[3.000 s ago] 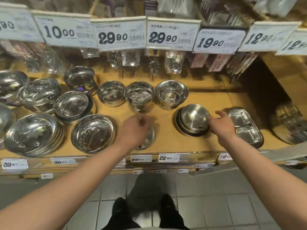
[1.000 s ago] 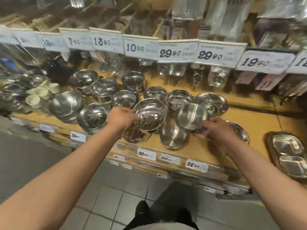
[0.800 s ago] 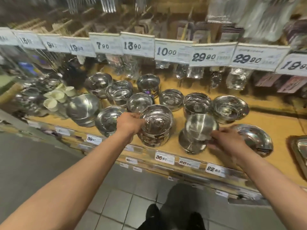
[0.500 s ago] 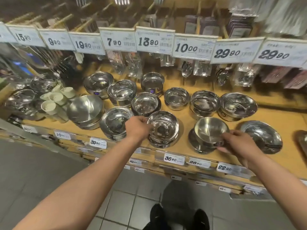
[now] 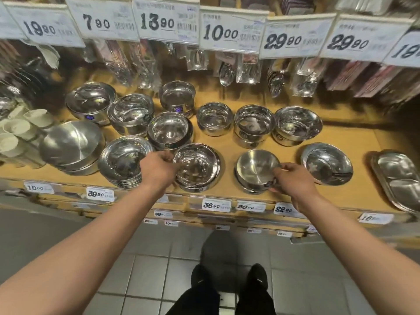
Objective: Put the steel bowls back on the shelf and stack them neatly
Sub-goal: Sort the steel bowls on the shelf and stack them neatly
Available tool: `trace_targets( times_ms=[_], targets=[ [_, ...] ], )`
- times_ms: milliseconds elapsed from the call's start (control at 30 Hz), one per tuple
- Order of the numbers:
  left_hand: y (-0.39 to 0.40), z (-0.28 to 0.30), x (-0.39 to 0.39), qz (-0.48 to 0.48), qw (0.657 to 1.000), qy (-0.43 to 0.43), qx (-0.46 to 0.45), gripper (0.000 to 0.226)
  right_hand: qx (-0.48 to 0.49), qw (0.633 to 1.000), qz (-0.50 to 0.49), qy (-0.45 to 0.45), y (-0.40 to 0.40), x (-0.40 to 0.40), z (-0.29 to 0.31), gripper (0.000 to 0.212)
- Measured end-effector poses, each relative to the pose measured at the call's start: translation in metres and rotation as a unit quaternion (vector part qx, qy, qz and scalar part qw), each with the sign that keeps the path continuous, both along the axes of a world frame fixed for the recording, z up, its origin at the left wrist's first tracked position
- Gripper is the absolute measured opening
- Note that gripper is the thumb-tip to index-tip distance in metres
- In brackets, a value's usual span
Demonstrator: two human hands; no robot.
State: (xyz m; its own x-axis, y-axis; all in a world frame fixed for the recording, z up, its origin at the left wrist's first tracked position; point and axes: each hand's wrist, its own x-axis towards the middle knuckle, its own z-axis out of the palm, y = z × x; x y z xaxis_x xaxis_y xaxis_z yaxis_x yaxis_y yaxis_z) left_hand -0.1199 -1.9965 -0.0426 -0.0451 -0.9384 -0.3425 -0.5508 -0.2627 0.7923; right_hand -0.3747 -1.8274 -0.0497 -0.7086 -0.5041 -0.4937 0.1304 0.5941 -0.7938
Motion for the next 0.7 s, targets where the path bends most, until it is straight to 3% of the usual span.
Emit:
trace_targets(
  times_ms=[200, 567, 700],
  targets=[
    [-0.005, -0.006, 0.006, 0.02, 1.0, 0.005, 0.009, 0.018, 0.032, 0.996, 0.02, 0.079, -0.007, 0.002, -0.006, 0.013],
    [-0.002, 0.004, 0.002, 0.011, 0.999, 0.024, 0.019, 0.018, 0.04, 0.993, 0.027, 0.103, -0.005, 0.007, -0.002, 0.013],
    [-0.004, 0.004, 0.003, 0.015, 0.999, 0.022, 0.023, 0.017, 0.025, 0.998, 0.008, 0.053, -0.006, 0.006, 0.0, 0.011]
  ],
)
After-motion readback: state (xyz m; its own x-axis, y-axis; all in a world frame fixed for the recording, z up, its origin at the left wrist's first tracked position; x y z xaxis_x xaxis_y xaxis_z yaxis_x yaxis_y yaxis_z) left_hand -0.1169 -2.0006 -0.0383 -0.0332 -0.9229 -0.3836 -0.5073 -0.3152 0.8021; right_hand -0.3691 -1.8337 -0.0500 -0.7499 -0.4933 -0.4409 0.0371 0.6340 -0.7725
